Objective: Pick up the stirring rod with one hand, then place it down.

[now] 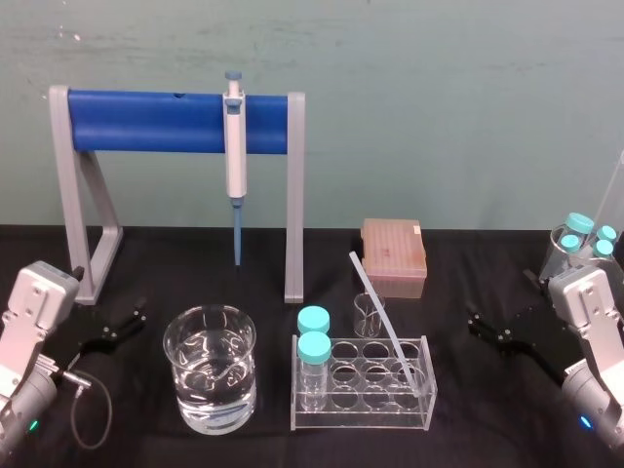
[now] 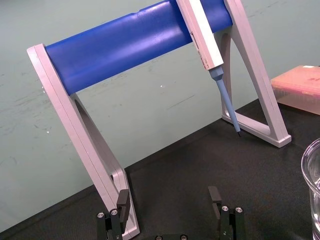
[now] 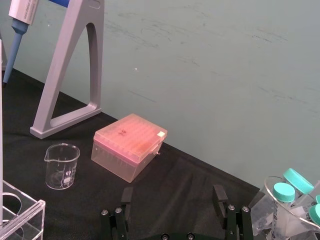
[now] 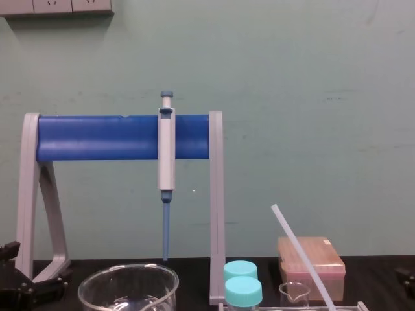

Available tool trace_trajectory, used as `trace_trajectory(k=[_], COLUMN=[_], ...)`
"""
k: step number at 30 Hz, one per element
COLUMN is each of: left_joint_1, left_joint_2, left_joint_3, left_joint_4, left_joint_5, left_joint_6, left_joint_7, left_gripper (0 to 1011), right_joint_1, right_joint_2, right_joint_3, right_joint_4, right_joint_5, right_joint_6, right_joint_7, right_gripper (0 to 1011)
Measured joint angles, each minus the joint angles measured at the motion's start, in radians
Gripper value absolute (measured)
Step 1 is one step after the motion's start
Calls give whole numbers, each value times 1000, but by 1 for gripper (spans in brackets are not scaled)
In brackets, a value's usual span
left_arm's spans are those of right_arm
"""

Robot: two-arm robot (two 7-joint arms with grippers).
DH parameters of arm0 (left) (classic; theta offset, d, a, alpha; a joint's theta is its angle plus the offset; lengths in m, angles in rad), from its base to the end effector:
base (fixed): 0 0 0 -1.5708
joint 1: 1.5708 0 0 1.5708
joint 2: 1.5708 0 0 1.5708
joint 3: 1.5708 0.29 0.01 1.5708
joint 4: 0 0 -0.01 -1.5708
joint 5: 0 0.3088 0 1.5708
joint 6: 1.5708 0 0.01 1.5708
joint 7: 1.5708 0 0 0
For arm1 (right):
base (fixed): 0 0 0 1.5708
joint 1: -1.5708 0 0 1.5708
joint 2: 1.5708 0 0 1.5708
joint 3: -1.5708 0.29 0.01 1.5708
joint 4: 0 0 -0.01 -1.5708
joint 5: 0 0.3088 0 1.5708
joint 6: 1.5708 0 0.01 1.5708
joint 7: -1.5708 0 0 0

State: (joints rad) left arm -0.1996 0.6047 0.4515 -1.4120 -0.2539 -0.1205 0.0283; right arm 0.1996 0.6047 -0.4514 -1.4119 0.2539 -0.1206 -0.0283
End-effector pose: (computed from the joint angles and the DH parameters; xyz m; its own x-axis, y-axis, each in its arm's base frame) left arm 0.3581 0.0827 -0.3023 0.2923 0.8802 0.3738 -0.9552 0.2874 0.0703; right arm 0.3581 -0.0827 -0.3023 0.2922 -0.8803 0.3738 0.9553 0.2873 -0.0702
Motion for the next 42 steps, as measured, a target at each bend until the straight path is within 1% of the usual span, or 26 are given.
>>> trace_trajectory(k=[30,32,35,37,38,41,42], left_joint_1=[0,0,0,0,0,0,0], left_joint_2=[0,0,0,0,0,0,0], left_joint_3=[0,0,0,0,0,0,0], left_joint_4=[0,0,0,0,0,0,0], left_joint_5=[0,0,0,0,0,0,0], left_joint_6=[0,0,0,0,0,0,0], left_joint_7=[0,0,0,0,0,0,0], left_gripper=[1005,1005,1005,1005,1005,1005,1005], right_joint_1=[0,-3,-23,-34,-45,-61,-73], right_joint_2=[0,6,43,58,72,96,112], right_joint_3=[0,6,32,43,54,70,83], right_joint_4=[0,-17,-89,-116,-146,-190,-221], right_joint_5=[0,-1,-1,-1,0,9,21], right_joint_6=[0,3,25,37,51,82,106], right_joint_7=[0,4,24,30,38,52,65], right_gripper=[1003,1002,1003,1002,1003,1003,1003])
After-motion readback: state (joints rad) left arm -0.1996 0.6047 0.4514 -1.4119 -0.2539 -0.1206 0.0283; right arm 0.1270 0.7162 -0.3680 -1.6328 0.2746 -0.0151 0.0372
